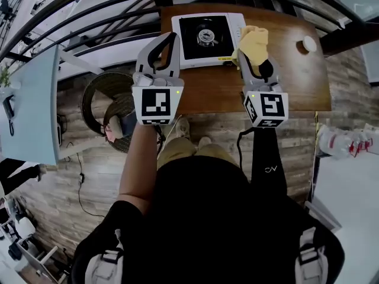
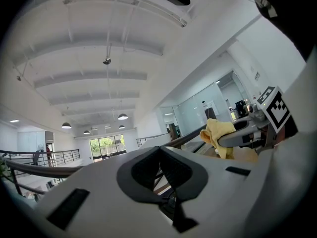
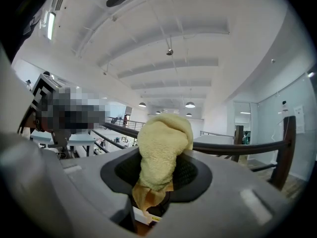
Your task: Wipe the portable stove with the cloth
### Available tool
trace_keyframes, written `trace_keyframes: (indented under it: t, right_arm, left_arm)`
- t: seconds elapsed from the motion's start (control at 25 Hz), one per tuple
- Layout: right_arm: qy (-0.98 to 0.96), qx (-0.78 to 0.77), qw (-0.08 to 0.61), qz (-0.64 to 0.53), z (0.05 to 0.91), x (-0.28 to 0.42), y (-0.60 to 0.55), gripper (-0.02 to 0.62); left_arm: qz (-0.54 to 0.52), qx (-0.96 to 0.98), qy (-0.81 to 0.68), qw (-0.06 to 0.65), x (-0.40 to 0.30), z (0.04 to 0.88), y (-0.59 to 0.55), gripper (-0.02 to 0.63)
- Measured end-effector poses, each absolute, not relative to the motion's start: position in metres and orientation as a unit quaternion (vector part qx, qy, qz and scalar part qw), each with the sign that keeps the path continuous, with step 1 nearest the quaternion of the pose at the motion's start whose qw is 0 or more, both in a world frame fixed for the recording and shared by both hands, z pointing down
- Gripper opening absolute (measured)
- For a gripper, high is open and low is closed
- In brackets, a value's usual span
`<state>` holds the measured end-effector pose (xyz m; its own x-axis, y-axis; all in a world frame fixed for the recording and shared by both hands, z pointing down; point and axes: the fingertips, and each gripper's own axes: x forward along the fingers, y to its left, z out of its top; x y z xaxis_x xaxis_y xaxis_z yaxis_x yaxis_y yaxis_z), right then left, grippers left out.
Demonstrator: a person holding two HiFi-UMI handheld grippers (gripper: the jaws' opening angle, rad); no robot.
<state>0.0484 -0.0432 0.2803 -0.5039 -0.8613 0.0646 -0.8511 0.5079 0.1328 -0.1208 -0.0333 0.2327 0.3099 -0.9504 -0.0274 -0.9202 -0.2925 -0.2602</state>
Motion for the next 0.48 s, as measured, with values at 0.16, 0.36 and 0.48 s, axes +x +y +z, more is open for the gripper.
trace_keyframes:
  t: [0.16, 0.36, 0.48]
  right_arm:
    - [-0.862, 0.500, 0.069, -0.039, 0.285, 0.030, -0.072, 0.141]
    - [-0.853, 0.515, 0.085, -0.030, 0.300, 0.017, -0.096, 0.141]
    - [-0.847, 0.523, 0.089, -0.025, 0.306, 0.014, -0.106, 0.143]
  left_arm:
    - [-0.065, -0.810, 0.571, 0.114, -0.134, 0.239, -0.066, 0.008]
    - [-0.066, -0.826, 0.549, 0.106, -0.141, 0.256, -0.098, 0.008]
    - [-0.065, -0.835, 0.536, 0.104, -0.141, 0.263, -0.112, 0.008]
